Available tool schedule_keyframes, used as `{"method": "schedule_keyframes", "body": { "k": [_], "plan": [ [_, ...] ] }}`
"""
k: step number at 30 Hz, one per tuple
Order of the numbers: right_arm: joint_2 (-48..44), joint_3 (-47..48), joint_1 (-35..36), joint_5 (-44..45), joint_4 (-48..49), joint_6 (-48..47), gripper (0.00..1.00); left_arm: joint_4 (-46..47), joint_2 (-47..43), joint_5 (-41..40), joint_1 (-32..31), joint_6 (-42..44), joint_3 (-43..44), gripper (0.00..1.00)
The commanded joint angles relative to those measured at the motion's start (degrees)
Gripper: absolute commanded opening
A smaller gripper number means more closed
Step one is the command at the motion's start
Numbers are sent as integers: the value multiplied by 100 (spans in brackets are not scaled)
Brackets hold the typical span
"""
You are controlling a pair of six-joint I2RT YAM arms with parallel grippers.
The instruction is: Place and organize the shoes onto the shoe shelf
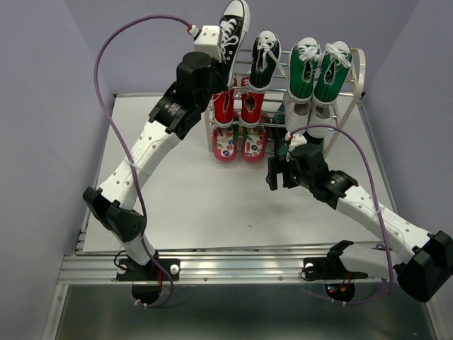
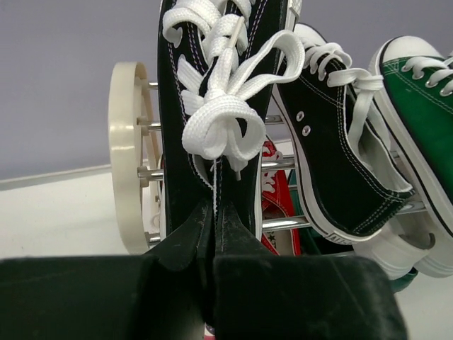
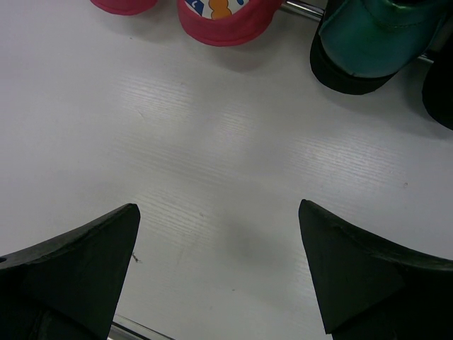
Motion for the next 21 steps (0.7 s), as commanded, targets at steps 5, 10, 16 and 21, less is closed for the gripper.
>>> {"method": "schedule_keyframes", "body": {
  "k": [5,10,16,21],
  "plan": [
    [-142,-96,0,93,262,44,100,490,436,-510,-34,-20,1237,0],
    [-133,-96,0,128,271,44,100,95,981,-731,-34,-11,1870,0],
    [-142,-87,0,119,280,44,100,121,1070,-880,-34,-72,1914,0],
    [-133,-61,0,119,271,44,100,147,1087,-951,-34,-72,1835,0]
  ]
}}
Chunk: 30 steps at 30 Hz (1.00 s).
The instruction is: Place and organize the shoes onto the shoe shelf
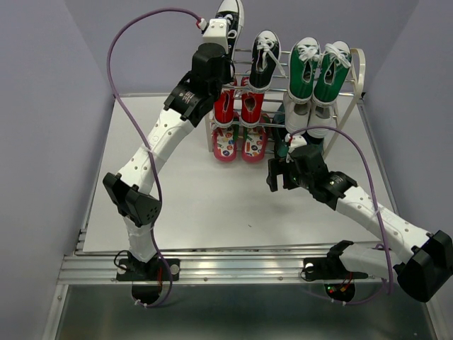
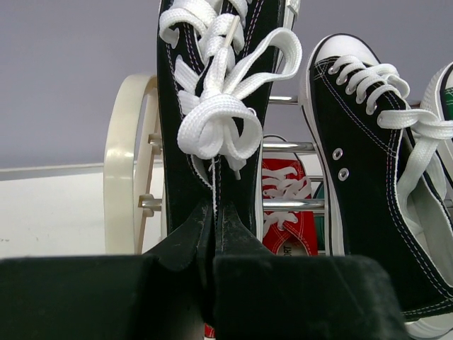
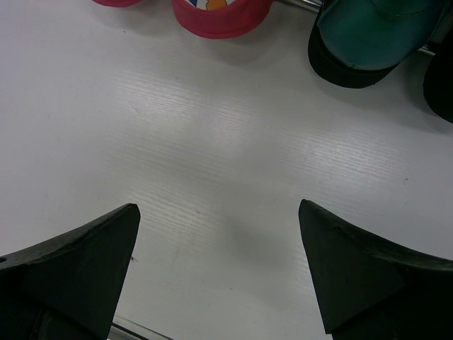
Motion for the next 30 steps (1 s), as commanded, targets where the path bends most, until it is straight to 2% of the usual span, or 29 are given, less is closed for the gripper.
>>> {"method": "schedule_keyframes", "body": {
  "k": [1,3,7,15,19,22,26,30],
  "plan": [
    [-131,44,0,87,245,40,100,670,-191,-229,-29,9,379,1],
    [-148,53,0,78,245,40,100,678,-156,-317,-29,-26,362,8],
    [-218,53,0,87,245,40,100,652,-104,-335,-29,-44,353,12],
    [-324,141,0,52,245,57,100,643,-51,-405,-20,-70,370,33],
    [-411,299,0,-263,236,13,100,626,-42,-466,-20,-88,362,35],
    [-464,570,0,-693,175,-39,100,617,-68,-458,-29,-114,362,45],
    [-535,1062,0,-1091,69,-215,100,582,-138,-265,-29,-88,370,53],
    [-447,1713,0,-1109,-62,-461,100,599,-314,104,-29,-123,327,70]
  ]
}}
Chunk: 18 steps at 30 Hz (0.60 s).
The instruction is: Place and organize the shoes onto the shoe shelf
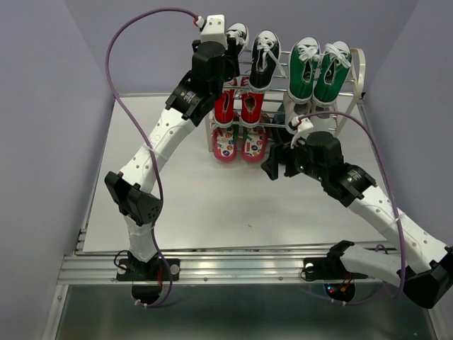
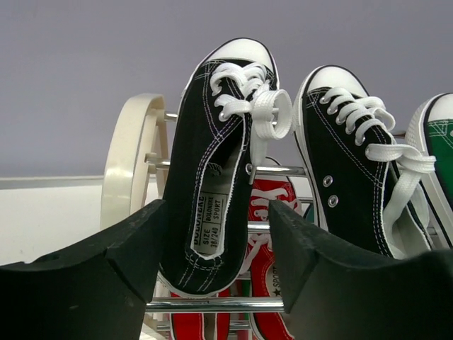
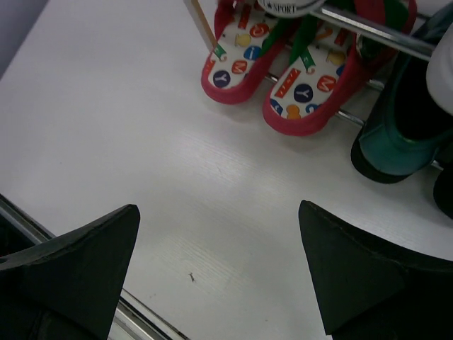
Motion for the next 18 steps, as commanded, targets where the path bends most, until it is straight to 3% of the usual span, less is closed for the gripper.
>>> {"method": "schedule_keyframes", "body": {
  "k": [1,9,14,18],
  "plan": [
    [-60,857,0,-230,64,-284,100,254,-487,327,-34,17,265,73],
    [932,2876,0,-213,143,-538,100,298,-996,1013,-86,271,-42,89],
    [2108,4082,0,735,170,-548,100,368,-1374,996,-113,333,-305,97],
    [2742,4777,0,1675,205,-425,100,614,-1857,804,-113,430,-885,97]
  ]
}}
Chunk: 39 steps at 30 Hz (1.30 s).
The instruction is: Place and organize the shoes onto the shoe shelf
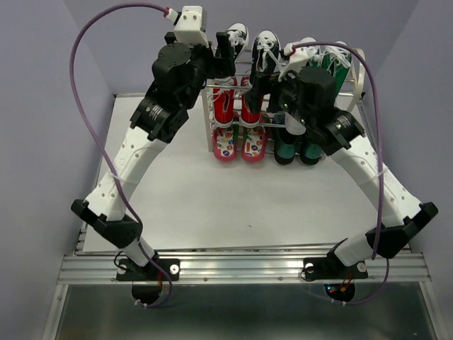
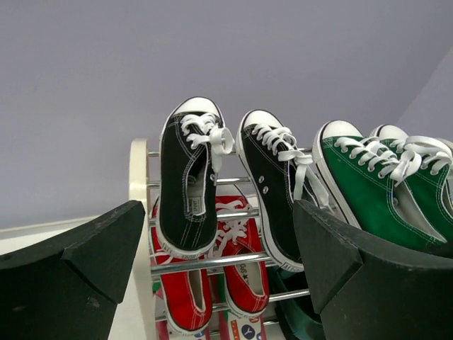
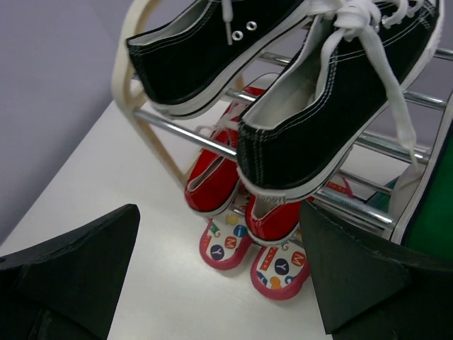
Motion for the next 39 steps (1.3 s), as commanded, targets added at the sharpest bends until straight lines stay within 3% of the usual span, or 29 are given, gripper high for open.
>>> {"method": "schedule_keyframes", "body": {
  "k": [1,10,19,28,32,36,39],
  "plan": [
    [455,638,0,1311,176,1,100,561,-728,-185,-14,224,-675,98],
    [1202,991,0,2008,580,98,100,1239,-1924,-1011,-5,110,-2627,99],
    [1475,648,105,2789,1538,-227,100,1345,-2285,-1205,187,-205,-3568,99],
    [1739,464,167,2931,2048,-376,98,1292,-2364,-1091,618,-566,-3974,99],
    [1696,288,342,3106,2443,-578,83,1284,-2408,-1021,768,-628,-4079,99],
    [1599,33,553,3300,2936,-816,58,1327,-2435,-881,873,-698,-4150,99],
    [1607,-11,554,3256,3015,-1009,52,1319,-2426,-802,944,-742,-4167,99]
  ]
}}
